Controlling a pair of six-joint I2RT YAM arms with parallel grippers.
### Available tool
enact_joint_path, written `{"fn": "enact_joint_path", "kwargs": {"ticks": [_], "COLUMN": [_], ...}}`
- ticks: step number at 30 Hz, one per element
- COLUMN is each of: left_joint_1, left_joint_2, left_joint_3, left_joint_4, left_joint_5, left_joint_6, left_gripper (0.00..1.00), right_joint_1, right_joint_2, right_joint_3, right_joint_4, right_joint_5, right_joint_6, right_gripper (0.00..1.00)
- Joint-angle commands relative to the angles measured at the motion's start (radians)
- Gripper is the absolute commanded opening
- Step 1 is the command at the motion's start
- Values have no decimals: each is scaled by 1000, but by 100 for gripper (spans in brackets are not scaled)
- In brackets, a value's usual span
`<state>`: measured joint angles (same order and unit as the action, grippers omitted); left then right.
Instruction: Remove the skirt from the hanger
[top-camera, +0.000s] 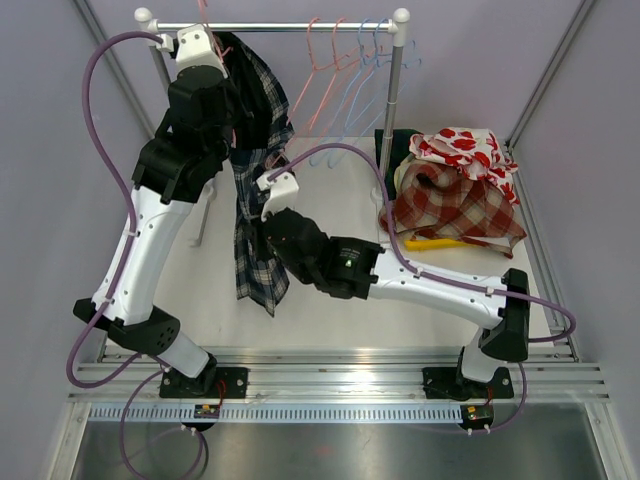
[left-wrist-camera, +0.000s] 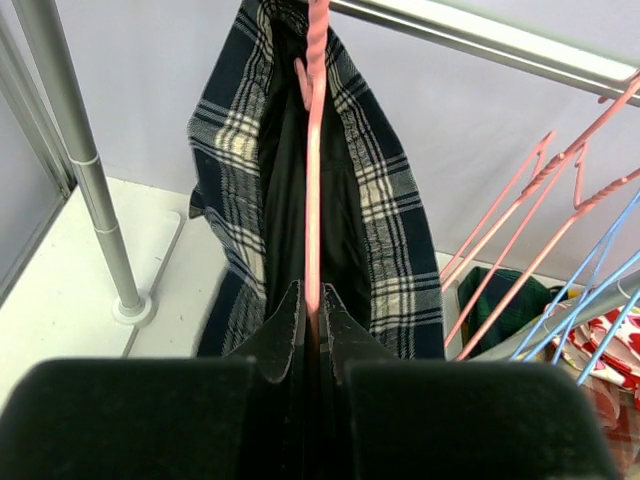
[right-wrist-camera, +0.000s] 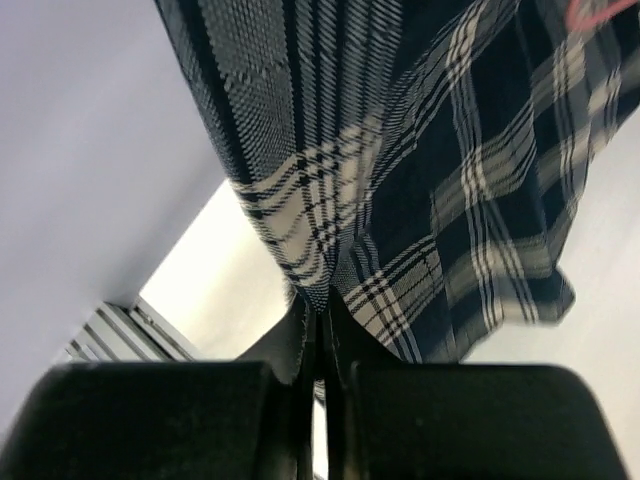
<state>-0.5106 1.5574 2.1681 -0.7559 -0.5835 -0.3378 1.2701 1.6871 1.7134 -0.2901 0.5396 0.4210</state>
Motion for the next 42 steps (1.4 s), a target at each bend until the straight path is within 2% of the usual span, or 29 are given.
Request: {"fn": "enact_joint_path", "kwargs": {"ticks": [1, 6, 9, 12, 15, 18, 19, 21, 22, 25, 30, 32, 37, 42], "left_joint_1": [-2, 12, 38, 41, 24, -2, -12, -12, -12, -14, -12, -12, -12, -12], "left_joint_2": [-57, -33, -16, -10, -48, -137, -166, -252, -273, -324, -312, -292, -266, -148], "left_joint_3": [53, 65, 104, 128, 121, 43, -47, -126, -183, -209, -148, -130, -179, -84], "left_joint_4": [197, 242, 244, 188, 37, -65, -112, -189, -215, -322, -395, -378, -113, 33], "left_joint_5": [-48, -88, -73, -37, 45, 69, 101, 151, 162, 207, 200, 191, 212, 257], "left_joint_6": [49, 144, 151, 151, 148, 122, 111, 65, 51, 14, 42, 52, 135, 175], "left_gripper": [0, 0, 0, 0, 0, 0, 0, 0, 0, 0, 0, 0, 0, 0], "right_joint_1": [90, 238, 313, 324, 321, 281, 215, 138, 61, -10, -21, -20, 49, 166], "right_joint_2": [-39, -108, -128, -147, -155, -126, -115, -83, -73, -41, -33, -67, -253, -355], "right_joint_3": [-75, -201, -254, -290, -282, -190, -160, -98, -78, -78, -126, -229, -558, -670], "right_joint_4": [6, -87, -156, -190, -152, -153, -162, -164, -161, -130, -176, -179, -159, -331], "right_joint_5": [55, 180, 246, 266, 321, 376, 332, 265, 203, 157, 142, 97, 127, 233], "right_joint_6": [44, 117, 211, 294, 254, 144, 103, 85, 76, 38, 93, 185, 362, 484], "right_gripper": [0, 0, 0, 0, 0, 0, 0, 0, 0, 0, 0, 0, 0, 0]}}
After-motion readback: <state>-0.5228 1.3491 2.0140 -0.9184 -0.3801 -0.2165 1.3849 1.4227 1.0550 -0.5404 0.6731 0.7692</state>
